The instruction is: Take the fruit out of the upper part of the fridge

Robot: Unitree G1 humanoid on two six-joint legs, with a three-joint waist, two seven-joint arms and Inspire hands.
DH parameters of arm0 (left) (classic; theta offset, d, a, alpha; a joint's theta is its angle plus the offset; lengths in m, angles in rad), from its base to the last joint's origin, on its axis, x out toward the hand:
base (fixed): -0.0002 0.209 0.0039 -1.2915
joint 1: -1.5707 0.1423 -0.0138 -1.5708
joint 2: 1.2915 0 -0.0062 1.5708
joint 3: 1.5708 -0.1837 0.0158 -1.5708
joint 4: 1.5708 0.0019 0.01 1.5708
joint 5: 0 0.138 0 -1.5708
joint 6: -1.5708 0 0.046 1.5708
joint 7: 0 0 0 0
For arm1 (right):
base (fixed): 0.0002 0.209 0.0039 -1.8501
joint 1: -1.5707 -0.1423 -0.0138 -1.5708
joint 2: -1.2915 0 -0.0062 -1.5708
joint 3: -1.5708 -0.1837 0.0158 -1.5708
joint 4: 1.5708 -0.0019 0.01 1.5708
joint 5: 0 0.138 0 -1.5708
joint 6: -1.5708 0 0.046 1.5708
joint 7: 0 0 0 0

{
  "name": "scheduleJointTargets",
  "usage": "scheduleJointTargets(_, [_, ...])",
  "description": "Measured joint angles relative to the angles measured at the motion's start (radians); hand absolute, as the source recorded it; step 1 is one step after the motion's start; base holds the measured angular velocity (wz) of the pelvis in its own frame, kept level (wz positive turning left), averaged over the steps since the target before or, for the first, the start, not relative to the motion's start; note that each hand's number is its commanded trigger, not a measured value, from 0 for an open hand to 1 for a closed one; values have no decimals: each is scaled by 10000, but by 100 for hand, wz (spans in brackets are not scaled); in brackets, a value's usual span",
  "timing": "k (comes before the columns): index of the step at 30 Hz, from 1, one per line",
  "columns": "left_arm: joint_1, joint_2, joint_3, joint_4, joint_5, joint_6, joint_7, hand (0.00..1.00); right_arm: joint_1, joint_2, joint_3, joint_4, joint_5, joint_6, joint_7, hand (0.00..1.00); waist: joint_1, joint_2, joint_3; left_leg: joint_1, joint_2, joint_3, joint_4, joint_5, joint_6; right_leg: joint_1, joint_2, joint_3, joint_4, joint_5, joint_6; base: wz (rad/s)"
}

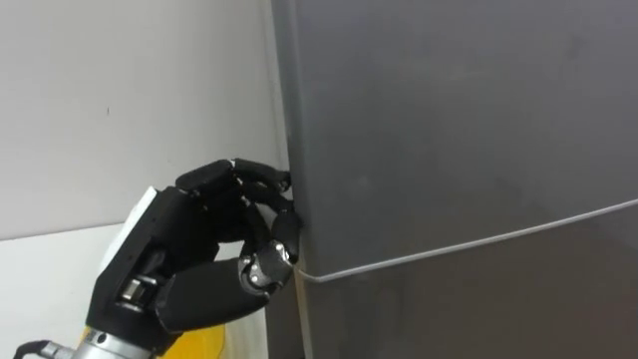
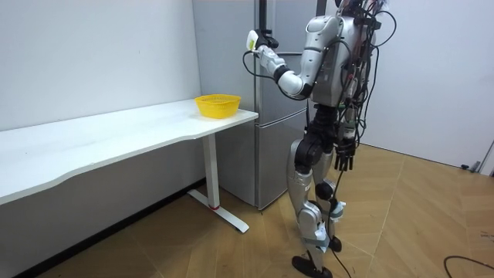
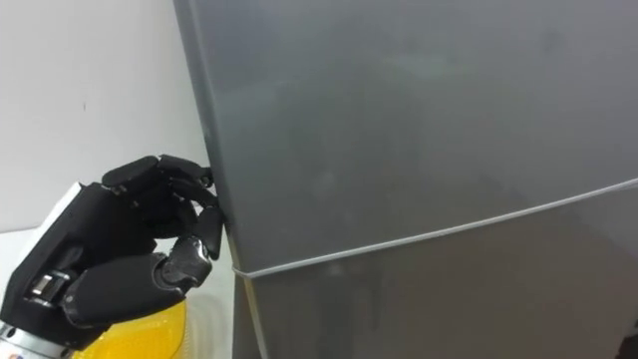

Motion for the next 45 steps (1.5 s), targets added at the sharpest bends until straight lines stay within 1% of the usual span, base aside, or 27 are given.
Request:
scheduleJointTargets(6, [0, 54, -45, 0, -94, 3, -37, 100, -34, -136, -1, 13, -18, -5, 41, 0, -8, -3, 2, 0, -2, 12, -3, 10, 13, 4, -10, 57, 13, 1, 2, 0])
scheduleJointTargets(12, [-1, 53, -45, 0, -106, 5, -138, 100, -20, -143, -7, 57, -61, 58, 162, 0, -23, -85, 0, -9, -3, 25, -4, 11, 14, -11, -11, 67, 14, 1, 3, 0])
scheduleJointTargets(14, [-2, 53, -47, -5, -131, 4, -244, 100, -20, -143, -7, 57, -64, 62, 187, 0, -28, -121, -12, -22, -2, 27, -2, 11, 14, -18, -12, 66, 12, 1, 3, 0])
scheduleJointTargets(17, [0, 67, -113, -6, -536, 5, -484, 100, -27, -142, 6, 51, -60, 53, 167, 0, -16, -191, -30, -76, 1, 62, 4, 12, 15, -82, -13, 75, 12, 8, 13, 0])
scheduleJointTargets(19, [0, 102, -175, -6, -841, 4, -664, 100, -28, -141, 6, 44, -52, 33, 107, 0, -11, -236, -27, -176, 2, 64, 46, 12, 17, -156, -14, 76, 9, 41, 19, 0])
scheduleJointTargets(22, [-1, 228, -486, 0, -1454, 4, -736, 100, -28, -143, 316, 35, 26, 42, 30, 0, -16, -339, -1, -227, -2, 62, 72, 26, 40, -180, -28, 93, -1, 95, 38, 3])
scheduleJointTargets(23, [-1, 331, -628, 0, -1711, 4, -795, 100, -31, -140, 364, 15, 27, 39, 24, 0, -14, -370, 3, -237, -2, 51, 70, 31, 50, -182, -28, 145, -16, 126, 43, 4])
scheduleJointTargets(25, [-2, 420, -835, 0, -2059, 3, -936, 100, -32, -143, 399, 7, 29, 39, -35, 0, -13, -384, 2, -224, -2, 55, 72, 40, 66, -190, -25, 318, -82, 187, 84, 0])
scheduleJointTargets(30, [-33, 483, -1436, 0, -2656, -9, -1426, 100, -43, -144, 710, 14, 67, -2, -101, 0, -28, -366, 9, -239, -48, 103, 78, 77, 131, -189, -91, 529, -190, 331, 171, 0])
scheduleJointTargets(34, [-151, 483, -1863, 0, -2745, -57, -1840, 100, -33, -145, 760, 23, 72, -10, -101, 0, -29, -358, 18, -246, -132, 250, 76, 122, 209, -171, -178, 731, -191, 380, 252, -3])
scheduleJointTargets(36, [-320, 502, -2202, 0, -2767, -77, -2126, 100, -40, -146, 944, 24, 75, -19, -96, 0, -29, -344, 41, -240, -170, 319, 65, 129, 233, -172, -191, 890, -190, 420, 316, -11])
scheduleJointTargets(37, [-381, 515, -2297, -1, -2771, -78, -2211, 68, -42, -147, 997, 22, 75, -20, -94, 0, -40, -337, 45, -237, -173, 321, 56, 122, 259, -173, -190, 896, -188, 431, 329, -9])
scheduleJointTargets(38, [-539, 560, -2495, 0, -2821, -81, -2341, 33, -66, -149, 1040, 6, 77, -25, -91, 0, -62, -314, 52, -230, -173, 317, 4, 99, 334, -184, -185, 896, -185, 442, 343, -8])
scheduleJointTargets(39, [-652, 563, -2670, -6, -3007, -174, -2454, 0, -63, -157, 1046, 11, 72, -15, -81, 0, -79, -276, 56, -227, -173, 326, -68, 94, 363, -213, -182, 913, -173, 469, 349, -8])
scheduleJointTargets(40, [-733, 531, -2737, -6, -3077, -217, -2481, 0, -53, -167, 1046, 11, 71, -15, -75, 0, -87, -255, 54, -227, -172, 339, -73, 91, 369, -223, -181, 917, -171, 478, 348, -11])
scheduleJointTargets(41, [-952, 485, -2853, -5, -3294, -242, -2575, 0, -38, -192, 1058, 10, 74, -14, -69, 0, -114, -196, 44, -225, -170, 377, -73, 90, 372, -233, -180, 924, -169, 486, 347, -12])
scheduleJointTargets(42, [-1199, 436, -2954, 2, -3469, -244, -2669, 0, -37, -241, 1073, 10, 75, -9, -50, 0, -154, -160, 46, -225, -161, 433, -74, 90, 372, -248, -178, 933, -166, 488, 347, -11])
scheduleJointTargets(43, [-1306, 413, -3017, 9, -3482, -243, -2731, 0, -38, -270, 1081, 9, 75, -5, -38, 0, -191, -151, 56, -225, -157, 463, -74, 90, 372, -252, -173, 937, -166, 489, 347, -7])
scheduleJointTargets(45, [-1599, 404, -3358, 32, -3679, -231, -3030, 0, -46, -388, 1081, -38, 76, -4, -32, 0, -355, 29, 23, -181, -128, 556, -89, 93, 367, -254, -146, 941, -149, 488, 346, -8])
